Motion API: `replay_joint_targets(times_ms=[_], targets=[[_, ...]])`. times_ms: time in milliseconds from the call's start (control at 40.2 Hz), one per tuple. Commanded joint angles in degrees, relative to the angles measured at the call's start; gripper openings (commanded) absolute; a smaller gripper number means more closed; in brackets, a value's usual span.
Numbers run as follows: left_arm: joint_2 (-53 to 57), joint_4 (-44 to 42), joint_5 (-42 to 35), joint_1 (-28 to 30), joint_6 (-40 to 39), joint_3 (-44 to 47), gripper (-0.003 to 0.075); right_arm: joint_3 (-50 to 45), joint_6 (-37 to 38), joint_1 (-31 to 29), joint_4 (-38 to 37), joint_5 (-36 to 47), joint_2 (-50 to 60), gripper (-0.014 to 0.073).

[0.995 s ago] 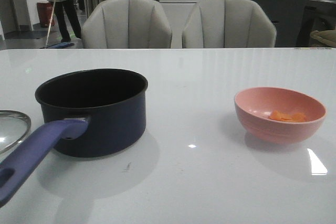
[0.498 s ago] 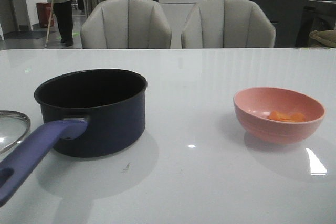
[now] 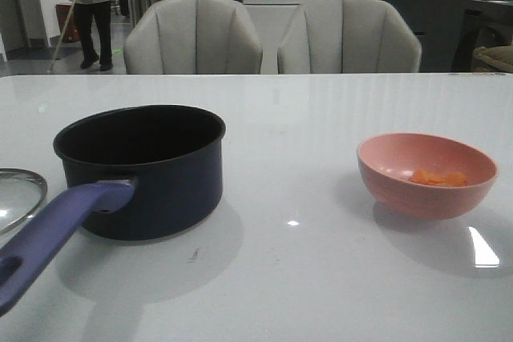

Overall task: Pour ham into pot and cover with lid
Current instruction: 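Release the lid knob and raise the left gripper, then grasp the rim of the pink bowl with the right gripper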

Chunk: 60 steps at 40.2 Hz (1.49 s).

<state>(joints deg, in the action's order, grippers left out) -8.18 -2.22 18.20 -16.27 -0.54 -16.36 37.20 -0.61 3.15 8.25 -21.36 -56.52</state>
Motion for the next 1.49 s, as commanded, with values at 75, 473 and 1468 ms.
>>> replay_joint_targets(times_ms=[75,473,1468], targets=[[-0.6,0.1,-4.4,-0.4,0.0,-1.5,0.0561,12.7,-0.1,-0.4,2.3,-3.7,-14.2,0.0463],[-0.6,0.1,-4.4,-0.4,0.0,-1.5,0.0561,36.3,-2.2,-0.4,2.7,-21.7,-42.9,0.0461],[-0.6,0.1,-4.4,-0.4,0.0,-1.5,0.0561,48.8,-3.2,3.6,3.1,-27.9,-47.8,0.0144]])
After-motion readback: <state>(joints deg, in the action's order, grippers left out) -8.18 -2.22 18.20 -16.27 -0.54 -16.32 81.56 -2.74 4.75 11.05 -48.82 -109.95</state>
